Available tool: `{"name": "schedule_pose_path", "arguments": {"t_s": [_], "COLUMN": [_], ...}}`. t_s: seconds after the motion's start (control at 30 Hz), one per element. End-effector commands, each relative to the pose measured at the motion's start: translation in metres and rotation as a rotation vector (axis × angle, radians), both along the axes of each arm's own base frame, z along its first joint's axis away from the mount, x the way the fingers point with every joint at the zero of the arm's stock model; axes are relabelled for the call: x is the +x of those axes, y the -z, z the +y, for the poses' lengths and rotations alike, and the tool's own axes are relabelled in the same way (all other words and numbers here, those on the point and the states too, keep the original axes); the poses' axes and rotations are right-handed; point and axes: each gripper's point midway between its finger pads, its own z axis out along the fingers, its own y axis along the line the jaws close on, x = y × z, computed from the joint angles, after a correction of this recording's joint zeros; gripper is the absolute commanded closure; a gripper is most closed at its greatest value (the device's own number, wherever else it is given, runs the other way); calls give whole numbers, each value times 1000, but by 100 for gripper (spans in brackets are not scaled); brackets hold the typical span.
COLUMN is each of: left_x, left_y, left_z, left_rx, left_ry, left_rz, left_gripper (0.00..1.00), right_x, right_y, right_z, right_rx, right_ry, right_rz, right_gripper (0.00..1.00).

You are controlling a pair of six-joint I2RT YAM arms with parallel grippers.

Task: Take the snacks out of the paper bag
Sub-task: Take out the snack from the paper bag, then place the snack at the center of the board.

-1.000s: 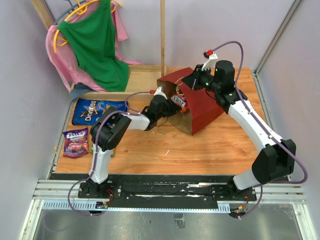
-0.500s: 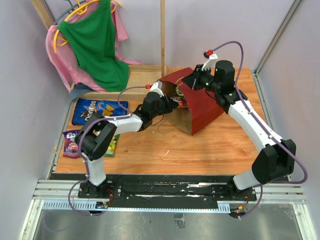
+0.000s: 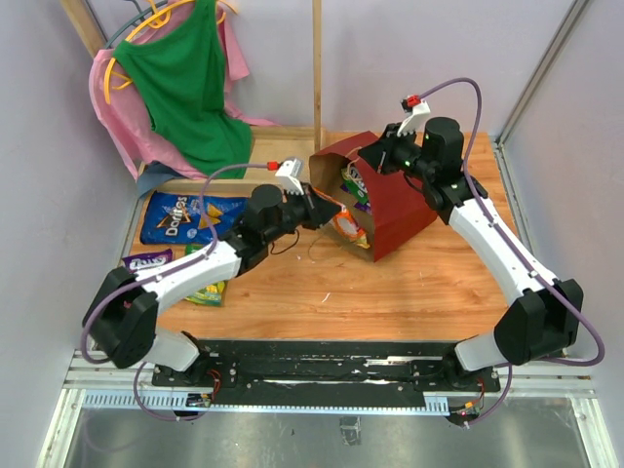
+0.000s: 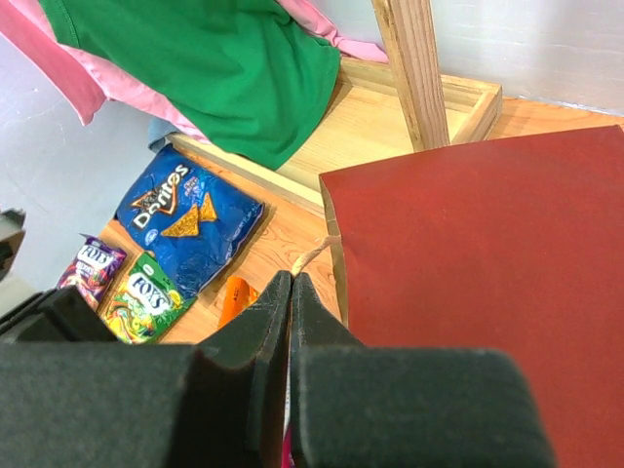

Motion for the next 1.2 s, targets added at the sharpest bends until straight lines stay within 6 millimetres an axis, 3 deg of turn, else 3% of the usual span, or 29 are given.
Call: {"name": "schedule_pose_path", "arguments": {"t_s": [0.0, 0.33, 0.6, 0.97, 1.17], "left_x": [-36, -71, -73, -56, -46], "left_y": [22, 88, 133, 163, 147], "left_z": [20, 99, 142, 178, 209], "left_rx": [88, 110, 97, 165, 149], "left_ry": [62, -131, -285, -443, -595], "left_rz": [7, 197, 349, 418, 368], "left_gripper": [99, 99, 99, 99, 100], "right_x": [1, 1, 0, -2, -2], "right_y": [-8, -6, -7, -9, -10], "right_z": [-9, -4, -2, 0, 2], "right_rx": [-12, 11, 22, 31, 34], "right_ry": [26, 6, -5, -17, -20], "right_rz": [-37, -25, -19, -17, -17], "right_gripper": [99, 99, 99, 99, 99]}}
